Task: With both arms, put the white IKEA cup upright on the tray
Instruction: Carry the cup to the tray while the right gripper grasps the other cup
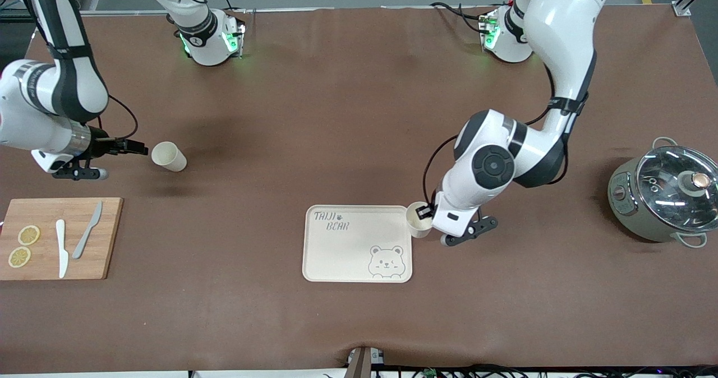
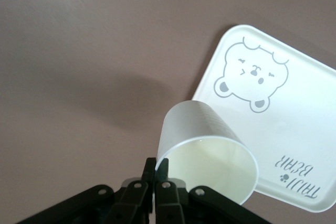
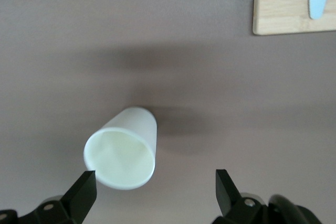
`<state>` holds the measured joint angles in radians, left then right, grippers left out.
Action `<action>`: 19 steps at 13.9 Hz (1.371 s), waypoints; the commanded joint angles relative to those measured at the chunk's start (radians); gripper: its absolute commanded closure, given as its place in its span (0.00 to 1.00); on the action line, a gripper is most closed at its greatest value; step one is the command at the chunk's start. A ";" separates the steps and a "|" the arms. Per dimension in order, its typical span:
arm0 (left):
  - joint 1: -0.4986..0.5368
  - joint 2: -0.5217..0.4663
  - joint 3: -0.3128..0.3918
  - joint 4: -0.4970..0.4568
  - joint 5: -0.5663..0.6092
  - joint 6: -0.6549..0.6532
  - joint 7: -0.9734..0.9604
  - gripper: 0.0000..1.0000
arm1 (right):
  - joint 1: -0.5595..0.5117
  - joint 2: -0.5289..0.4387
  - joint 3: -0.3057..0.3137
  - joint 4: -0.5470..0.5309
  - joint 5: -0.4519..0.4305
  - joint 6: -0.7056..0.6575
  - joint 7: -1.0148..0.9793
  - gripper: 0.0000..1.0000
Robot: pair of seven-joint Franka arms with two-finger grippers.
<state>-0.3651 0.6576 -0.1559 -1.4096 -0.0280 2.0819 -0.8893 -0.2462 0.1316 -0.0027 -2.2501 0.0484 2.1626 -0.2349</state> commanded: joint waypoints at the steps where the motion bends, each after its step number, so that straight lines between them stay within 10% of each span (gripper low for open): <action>1: -0.017 0.097 0.006 0.098 -0.018 0.029 -0.052 1.00 | -0.002 -0.006 0.001 -0.104 0.019 0.197 -0.020 0.00; 5: -0.032 0.131 0.006 0.093 -0.042 0.063 -0.112 1.00 | 0.011 0.000 0.004 -0.175 0.021 0.255 -0.011 0.00; 7: -0.048 0.157 0.006 0.095 -0.047 0.079 -0.109 1.00 | 0.019 0.005 0.004 -0.201 0.021 0.250 -0.011 0.30; 9: -0.051 0.183 0.006 0.095 -0.047 0.110 -0.112 1.00 | 0.019 0.013 0.004 -0.204 0.021 0.223 -0.011 0.93; 13: -0.071 0.195 0.006 0.095 -0.049 0.116 -0.137 0.96 | 0.028 0.000 0.009 -0.169 0.146 0.062 -0.024 1.00; 17: -0.071 0.186 0.009 0.095 -0.047 0.116 -0.129 0.09 | 0.042 -0.010 0.009 -0.119 0.146 0.017 -0.026 1.00; 19: -0.064 0.177 0.015 0.103 -0.046 0.118 -0.111 0.00 | 0.042 -0.010 0.007 -0.015 0.149 -0.122 -0.021 1.00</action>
<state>-0.4268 0.8320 -0.1535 -1.3354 -0.0519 2.1983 -1.0170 -0.2069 0.1407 0.0061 -2.3498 0.1713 2.1570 -0.2447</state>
